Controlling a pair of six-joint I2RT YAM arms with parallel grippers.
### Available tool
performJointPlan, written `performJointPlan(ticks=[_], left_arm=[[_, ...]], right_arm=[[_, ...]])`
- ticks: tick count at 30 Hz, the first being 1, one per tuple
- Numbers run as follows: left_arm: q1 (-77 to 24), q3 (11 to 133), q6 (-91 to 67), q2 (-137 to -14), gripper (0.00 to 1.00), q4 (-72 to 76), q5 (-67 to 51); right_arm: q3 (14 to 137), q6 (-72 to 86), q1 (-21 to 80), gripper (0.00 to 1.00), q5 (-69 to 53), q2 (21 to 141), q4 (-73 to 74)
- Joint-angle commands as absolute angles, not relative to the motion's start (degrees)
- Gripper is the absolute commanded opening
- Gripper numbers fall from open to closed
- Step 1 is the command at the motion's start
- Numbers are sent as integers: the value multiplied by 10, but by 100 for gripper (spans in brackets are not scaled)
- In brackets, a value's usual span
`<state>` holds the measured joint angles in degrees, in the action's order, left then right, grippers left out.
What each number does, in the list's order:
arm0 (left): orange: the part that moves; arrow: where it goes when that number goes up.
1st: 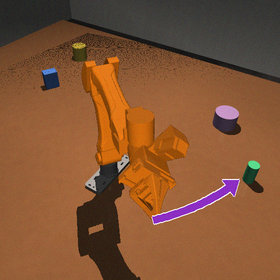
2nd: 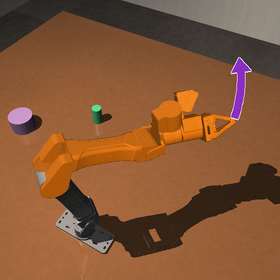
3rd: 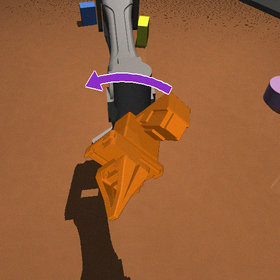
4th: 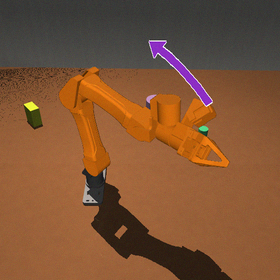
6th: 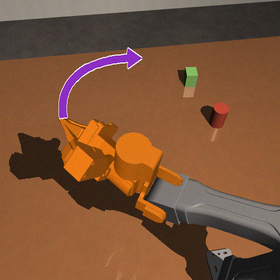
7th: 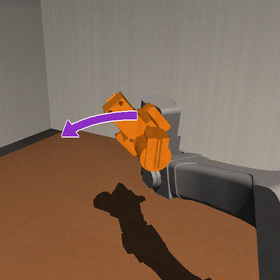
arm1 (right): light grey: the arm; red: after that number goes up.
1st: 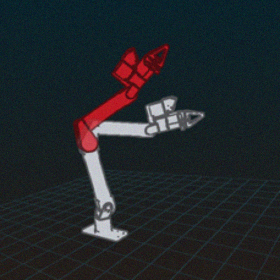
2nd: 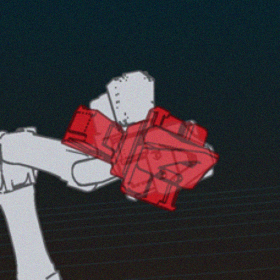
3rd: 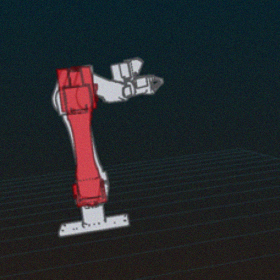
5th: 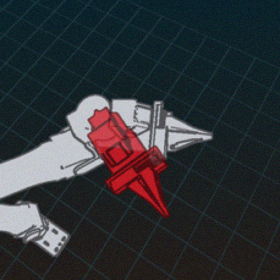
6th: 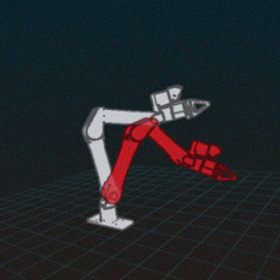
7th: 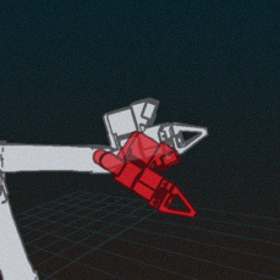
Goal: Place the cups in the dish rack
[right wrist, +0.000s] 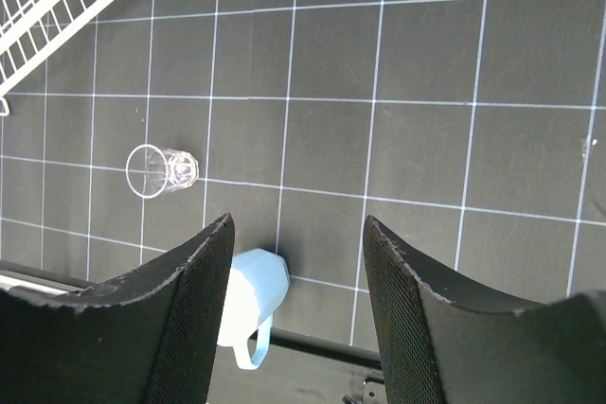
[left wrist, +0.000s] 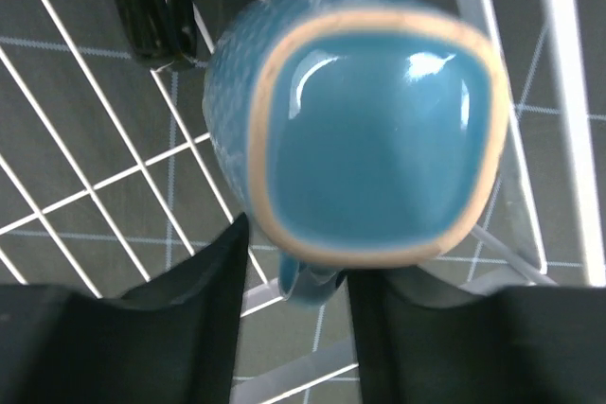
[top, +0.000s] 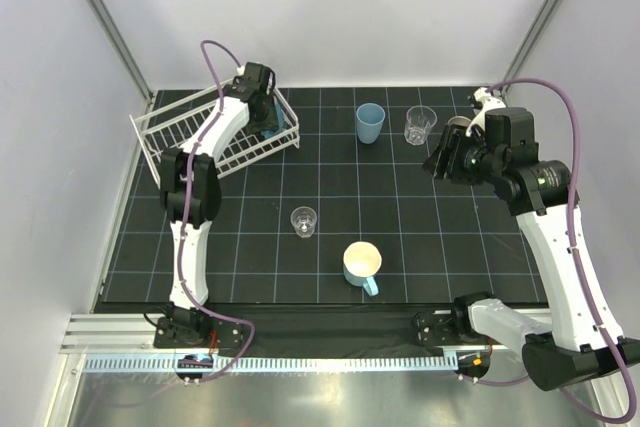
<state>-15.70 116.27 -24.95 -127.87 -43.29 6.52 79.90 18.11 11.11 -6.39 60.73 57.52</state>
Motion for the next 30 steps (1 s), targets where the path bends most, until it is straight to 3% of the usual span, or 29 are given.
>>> performJointPlan(ticks=[1, 6, 18, 26, 30], left_arm=[[-155, 1159, -250, -1259, 45, -435, 82], [-154, 1159, -248, -1245, 54, -439, 77], [-155, 1143, -274, -1154, 59, -458, 60], [-154, 1031, -317, -1007, 60, -458, 7], [-154, 949, -345, -920, 63, -440, -53]], right_arm=[[795, 179, 108, 58, -74, 598, 562], [790, 181, 108, 58, -80, 595, 559], [760, 170, 108, 61, -124, 612, 582], [659, 171, 138, 64, -198, 617, 561], [566, 191, 212, 66, -199, 598, 481]])
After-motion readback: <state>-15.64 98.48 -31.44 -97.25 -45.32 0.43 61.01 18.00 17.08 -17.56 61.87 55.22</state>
